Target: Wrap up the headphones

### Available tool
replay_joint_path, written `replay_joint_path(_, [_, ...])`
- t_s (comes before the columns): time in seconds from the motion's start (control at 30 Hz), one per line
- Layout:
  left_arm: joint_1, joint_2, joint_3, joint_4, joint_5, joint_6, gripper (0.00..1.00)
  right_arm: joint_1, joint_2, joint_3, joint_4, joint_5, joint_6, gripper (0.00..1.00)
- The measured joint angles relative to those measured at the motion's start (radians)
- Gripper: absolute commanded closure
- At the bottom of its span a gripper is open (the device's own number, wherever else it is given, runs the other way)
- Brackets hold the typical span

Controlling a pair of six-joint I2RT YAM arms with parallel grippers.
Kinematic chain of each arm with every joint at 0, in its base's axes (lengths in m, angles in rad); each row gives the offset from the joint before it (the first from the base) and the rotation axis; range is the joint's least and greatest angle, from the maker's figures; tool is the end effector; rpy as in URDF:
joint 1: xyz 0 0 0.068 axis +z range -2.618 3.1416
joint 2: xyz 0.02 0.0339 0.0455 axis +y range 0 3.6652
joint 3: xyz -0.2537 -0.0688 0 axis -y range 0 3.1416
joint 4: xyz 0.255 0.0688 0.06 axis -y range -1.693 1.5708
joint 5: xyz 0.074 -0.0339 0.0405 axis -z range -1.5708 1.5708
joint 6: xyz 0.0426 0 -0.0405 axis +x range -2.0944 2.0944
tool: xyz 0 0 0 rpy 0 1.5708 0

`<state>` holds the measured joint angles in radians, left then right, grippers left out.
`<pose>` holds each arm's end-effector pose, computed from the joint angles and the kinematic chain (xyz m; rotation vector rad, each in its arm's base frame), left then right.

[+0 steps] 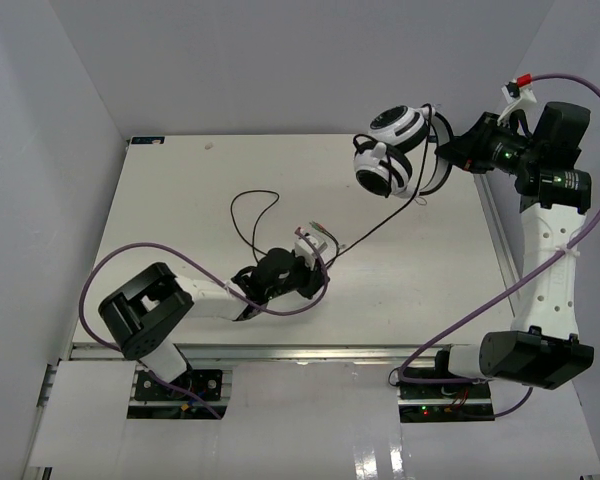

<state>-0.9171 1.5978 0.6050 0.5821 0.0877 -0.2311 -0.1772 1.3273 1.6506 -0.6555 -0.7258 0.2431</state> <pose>0.1936 -0.2588 0.1398 0.7543 1.9347 -0.8151 0.2822 -0.0218 0.4631 -0.1019 1.8777 0.7315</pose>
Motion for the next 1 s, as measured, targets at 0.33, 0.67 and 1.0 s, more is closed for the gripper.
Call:
replay_joint_path(0.33, [0.195,-0.006,-0.038,0.074,0.078,0.04,0.88,0.004,-0.11,-0.014,-0.112,-0.278,-0.329,0.92])
replay_joint_path(0.67, [0.42,-0.081,0.198,-0.17,0.221,0.087,0.96,0.392,-0.353,-0.32,-0.259,0.111,-0.752,0.92])
replay_joint_path(1.0, [0.447,-0.107,0.543,-0.531,0.374,0.079,1.0,0.62,-0.338,-0.534,-0.088,0.561,-0.824,0.92])
